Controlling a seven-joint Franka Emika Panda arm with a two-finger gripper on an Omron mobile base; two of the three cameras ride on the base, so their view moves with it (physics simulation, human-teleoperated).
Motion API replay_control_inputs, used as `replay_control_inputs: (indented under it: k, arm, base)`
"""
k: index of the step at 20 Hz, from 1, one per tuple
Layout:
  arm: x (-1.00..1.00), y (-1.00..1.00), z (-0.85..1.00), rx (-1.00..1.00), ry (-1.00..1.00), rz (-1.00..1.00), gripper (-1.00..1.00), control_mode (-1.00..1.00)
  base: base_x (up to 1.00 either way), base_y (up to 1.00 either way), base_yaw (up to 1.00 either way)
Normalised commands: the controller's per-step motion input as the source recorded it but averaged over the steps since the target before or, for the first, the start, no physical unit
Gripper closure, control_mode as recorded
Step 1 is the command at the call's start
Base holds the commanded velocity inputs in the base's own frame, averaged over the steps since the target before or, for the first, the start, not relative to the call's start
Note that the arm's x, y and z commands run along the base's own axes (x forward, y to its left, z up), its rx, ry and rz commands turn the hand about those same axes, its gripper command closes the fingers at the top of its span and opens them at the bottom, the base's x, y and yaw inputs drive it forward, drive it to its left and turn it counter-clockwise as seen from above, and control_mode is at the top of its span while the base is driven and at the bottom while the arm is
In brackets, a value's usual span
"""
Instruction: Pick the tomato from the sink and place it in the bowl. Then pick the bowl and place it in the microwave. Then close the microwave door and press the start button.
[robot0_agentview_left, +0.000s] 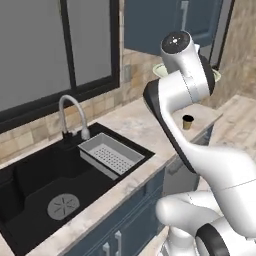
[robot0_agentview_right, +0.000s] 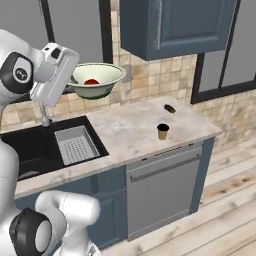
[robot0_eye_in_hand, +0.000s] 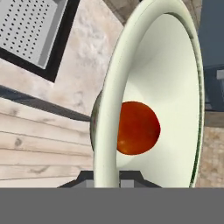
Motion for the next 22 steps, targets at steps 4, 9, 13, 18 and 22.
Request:
replay_control_inputs:
  k: [4, 9, 13, 18, 22]
  arm:
    - [0.00, 0.00, 0.00, 0.00, 0.00, 0.00, 1.00, 1.00]
    - [0.00, 0.00, 0.00, 0.00, 0.00, 0.00, 1.00, 1.00]
    - [0.00, 0.00, 0.00, 0.00, 0.00, 0.00, 1.00, 1.00]
    - [0.00, 0.00, 0.00, 0.00, 0.00, 0.00, 1.00, 1.00]
    - [0.00, 0.00, 0.00, 0.00, 0.00, 0.00, 1.00, 1.00]
  base:
    - [-0.26, 0.00, -0.50]
    - [-0.10, 0.00, -0.51]
    - [-0.23, -0.09, -0.46]
    - [-0.17, -0.05, -0.35]
    - [-0.18, -0.05, -0.33]
